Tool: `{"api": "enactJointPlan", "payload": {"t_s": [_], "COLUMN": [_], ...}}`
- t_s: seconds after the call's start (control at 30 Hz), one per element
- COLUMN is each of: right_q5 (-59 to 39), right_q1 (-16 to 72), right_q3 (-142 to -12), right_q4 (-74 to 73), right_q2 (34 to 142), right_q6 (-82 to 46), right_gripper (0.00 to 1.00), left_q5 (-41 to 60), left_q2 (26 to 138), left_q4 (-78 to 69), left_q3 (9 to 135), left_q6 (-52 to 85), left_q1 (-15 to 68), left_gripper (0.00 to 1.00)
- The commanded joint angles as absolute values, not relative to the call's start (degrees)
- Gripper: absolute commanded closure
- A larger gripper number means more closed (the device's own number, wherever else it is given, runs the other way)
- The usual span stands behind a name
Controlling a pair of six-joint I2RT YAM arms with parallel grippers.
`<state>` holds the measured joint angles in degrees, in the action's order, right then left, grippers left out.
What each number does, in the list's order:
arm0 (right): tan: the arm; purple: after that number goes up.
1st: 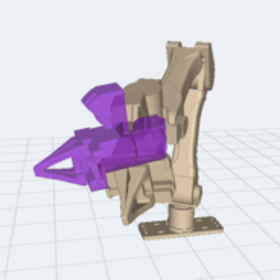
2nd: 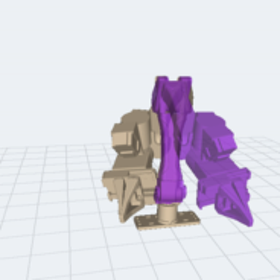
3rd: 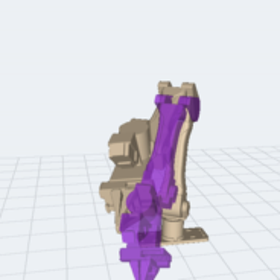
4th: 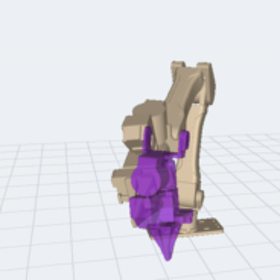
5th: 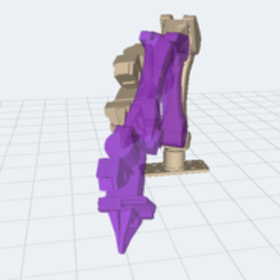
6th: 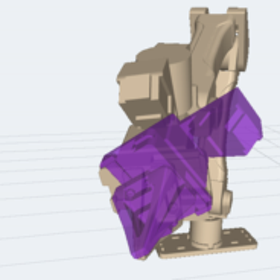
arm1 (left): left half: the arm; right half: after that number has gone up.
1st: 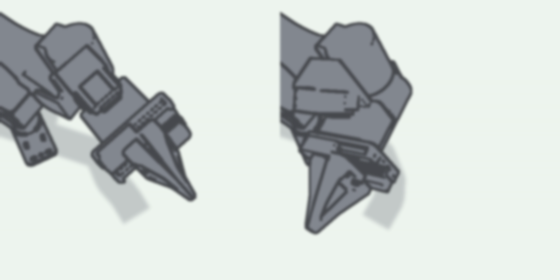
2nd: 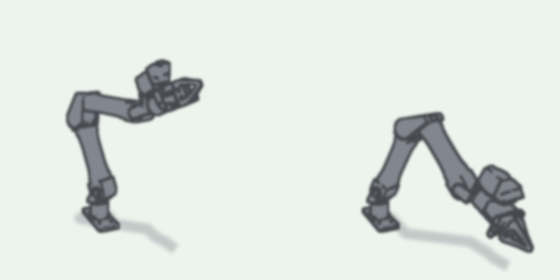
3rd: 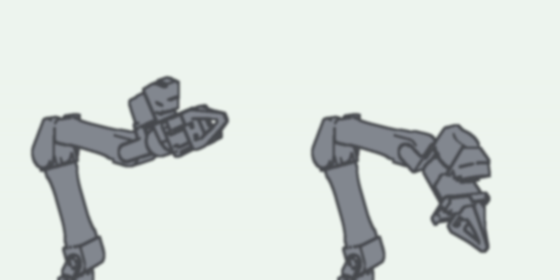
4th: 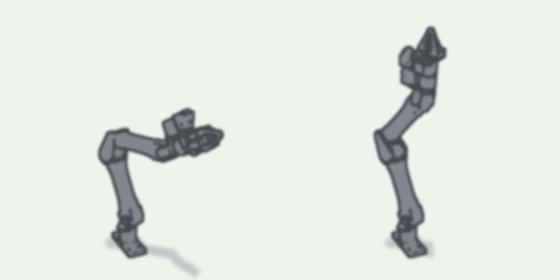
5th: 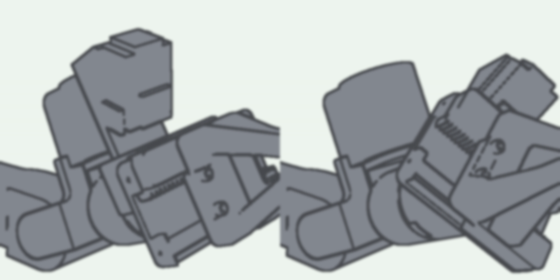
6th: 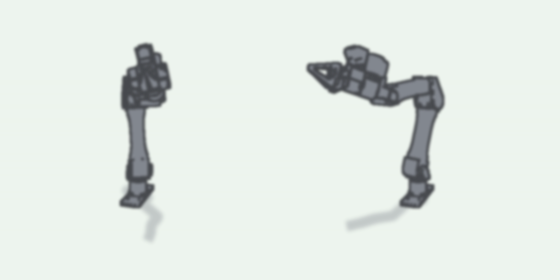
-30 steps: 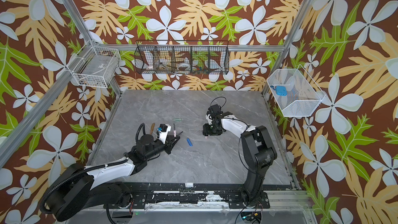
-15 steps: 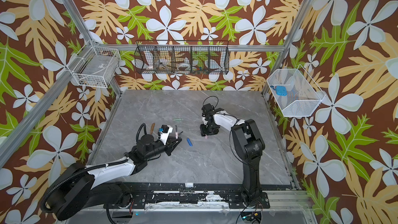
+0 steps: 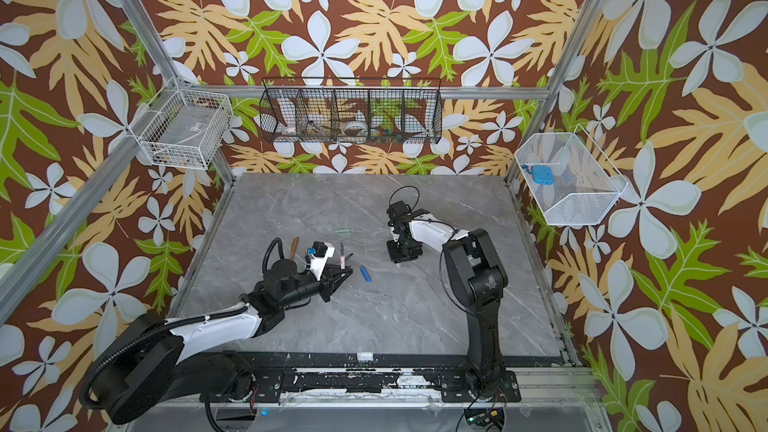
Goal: Insert the pens into the pen caps
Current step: 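Lower the right gripper onto the pink cap and grasp it, then lift the pink cap with the right gripper toward the pen in the left gripper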
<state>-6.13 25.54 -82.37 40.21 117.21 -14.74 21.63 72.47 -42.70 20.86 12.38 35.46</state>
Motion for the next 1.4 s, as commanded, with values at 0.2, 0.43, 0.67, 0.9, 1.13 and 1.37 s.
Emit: {"api": "enactJointPlan", "payload": {"t_s": [0.2,0.43,0.67,0.9,1.13,1.37], "right_q5": [-9.73,-9.40,-9.78,-14.76,-23.30,-30.82], "right_q1": [25.87,25.88,25.57,23.64,23.47,23.46], "right_q3": [-79.38,-75.12,-65.58,-52.66,-43.28,-38.94], "right_q4": [34.19,30.51,23.04,10.20,-6.23,-23.97], "right_q2": [116.90,112.91,101.04,86.32,72.71,68.36], "right_q6": [-14.19,-13.10,-13.31,-16.91,-22.12,-29.36], "right_gripper": [0.79,0.82,0.82,0.82,0.81,0.80], "left_q5": [25.51,25.02,24.64,22.98,24.84,25.94], "left_q2": [74.43,76.18,80.18,80.46,81.80,80.70], "left_q4": [-45.56,-45.48,-46.83,-44.12,-47.87,-49.45], "left_q3": [21.70,22.73,25.38,28.44,27.64,26.72], "left_q6": [12.60,12.00,13.73,11.84,12.83,13.56], "left_q1": [35.51,35.94,37.76,38.67,38.93,40.06], "left_gripper": [1.00,1.00,1.00,1.00,1.00,1.00]}}
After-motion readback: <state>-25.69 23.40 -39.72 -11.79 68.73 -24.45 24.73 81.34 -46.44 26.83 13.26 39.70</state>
